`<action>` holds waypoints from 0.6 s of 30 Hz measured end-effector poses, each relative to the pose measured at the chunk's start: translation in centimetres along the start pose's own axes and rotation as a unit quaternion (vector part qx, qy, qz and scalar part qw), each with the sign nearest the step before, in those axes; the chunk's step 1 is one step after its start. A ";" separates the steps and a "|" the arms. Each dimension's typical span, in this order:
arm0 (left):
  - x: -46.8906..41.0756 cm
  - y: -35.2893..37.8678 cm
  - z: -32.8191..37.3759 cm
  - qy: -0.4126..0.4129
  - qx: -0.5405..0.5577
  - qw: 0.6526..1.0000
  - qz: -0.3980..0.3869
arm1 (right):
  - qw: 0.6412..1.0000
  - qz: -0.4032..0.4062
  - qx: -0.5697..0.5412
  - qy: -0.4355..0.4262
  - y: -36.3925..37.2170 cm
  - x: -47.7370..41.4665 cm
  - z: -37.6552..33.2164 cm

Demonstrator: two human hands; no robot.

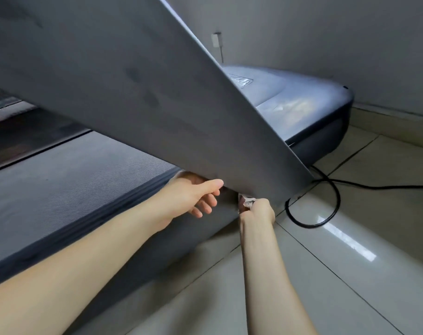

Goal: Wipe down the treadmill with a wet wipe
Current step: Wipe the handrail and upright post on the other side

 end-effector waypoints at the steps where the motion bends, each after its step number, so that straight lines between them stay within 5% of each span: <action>1: 0.1 -0.2 -0.1 0.003 0.006 1.000 -0.003 | 1.000 -0.021 0.001 -0.002 0.6 1.2 0.6; 7: 0.1 -1.8 -0.5 0.016 -0.024 0.999 -0.034 | 0.987 -0.160 0.011 0.012 2.8 5.2 2.5; 13: 0.7 -1.9 -2.1 0.035 -0.048 0.998 0.012 | 0.977 -0.209 0.004 0.038 2.1 5.6 1.9; 18: 0.4 0.4 -1.6 0.022 0.058 0.998 0.024 | 0.956 -0.268 0.117 0.035 2.4 7.8 2.7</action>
Point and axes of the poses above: each hand's wrist, its own x-axis away from the middle knuckle, its own y-axis out of the palm, z = x × y, the point moved 7 cm from there along -x, towards the middle knuckle, and after that the axes turned 4 degrees about y, right-handed, at the moved point
